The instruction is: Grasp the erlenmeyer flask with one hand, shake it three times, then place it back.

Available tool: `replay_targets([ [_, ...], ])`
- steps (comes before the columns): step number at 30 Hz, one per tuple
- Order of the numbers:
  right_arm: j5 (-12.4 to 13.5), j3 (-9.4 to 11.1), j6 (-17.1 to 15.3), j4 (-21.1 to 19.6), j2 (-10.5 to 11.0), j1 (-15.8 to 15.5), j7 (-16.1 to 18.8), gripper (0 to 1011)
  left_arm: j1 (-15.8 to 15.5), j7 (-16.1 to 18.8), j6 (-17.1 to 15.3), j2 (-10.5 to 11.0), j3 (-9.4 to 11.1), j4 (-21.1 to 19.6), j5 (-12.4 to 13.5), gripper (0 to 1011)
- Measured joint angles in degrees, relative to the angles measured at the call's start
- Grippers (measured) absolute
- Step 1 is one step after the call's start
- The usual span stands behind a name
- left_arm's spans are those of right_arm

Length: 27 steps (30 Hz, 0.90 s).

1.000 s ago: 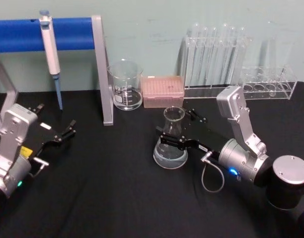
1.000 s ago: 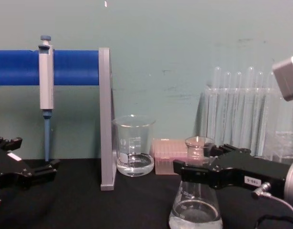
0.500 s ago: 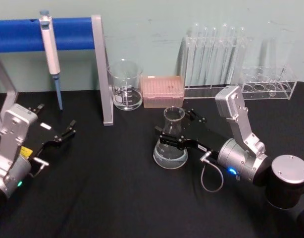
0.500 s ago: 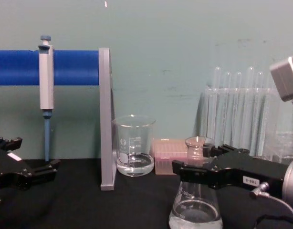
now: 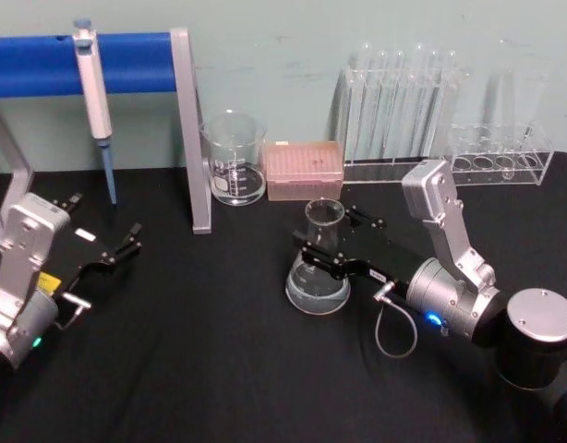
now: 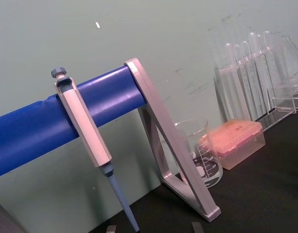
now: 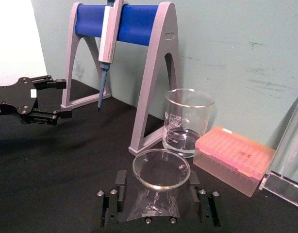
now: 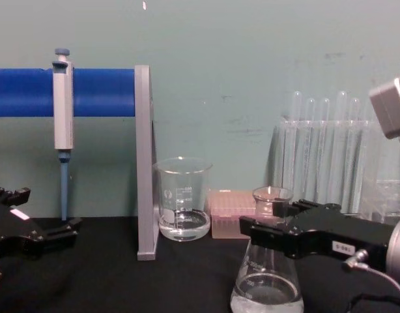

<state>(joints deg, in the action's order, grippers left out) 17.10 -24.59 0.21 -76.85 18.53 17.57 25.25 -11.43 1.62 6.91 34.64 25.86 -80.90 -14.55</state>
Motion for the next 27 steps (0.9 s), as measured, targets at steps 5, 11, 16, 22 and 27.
replay_targets([
  [5, 0.0, 0.0, 0.0, 0.0, 0.0, 0.0, 0.0, 626, 0.0, 0.0, 0.0, 0.0, 0.0, 0.0, 0.0, 1001],
  [11, 0.1, 0.0, 0.0, -0.1, 0.0, 0.0, 0.0, 460, 0.0, 0.0, 0.0, 0.0, 0.0, 0.0, 0.0, 1001],
  [16, 0.1, 0.0, 0.0, -0.1, 0.0, 0.0, 0.0, 450, 0.0, 0.0, 0.0, 0.0, 0.0, 0.0, 0.0, 1001],
  [22, 0.1, 0.0, 0.0, -0.1, 0.0, -0.1, 0.0, 450, 0.0, 0.0, 0.0, 0.0, 0.0, 0.0, 0.0, 1001],
  [27, 0.7, 0.6, 0.3, -1.0, 0.5, -0.6, 0.5, 450, 0.0, 0.0, 0.0, 0.0, 0.0, 0.0, 0.0, 1001],
])
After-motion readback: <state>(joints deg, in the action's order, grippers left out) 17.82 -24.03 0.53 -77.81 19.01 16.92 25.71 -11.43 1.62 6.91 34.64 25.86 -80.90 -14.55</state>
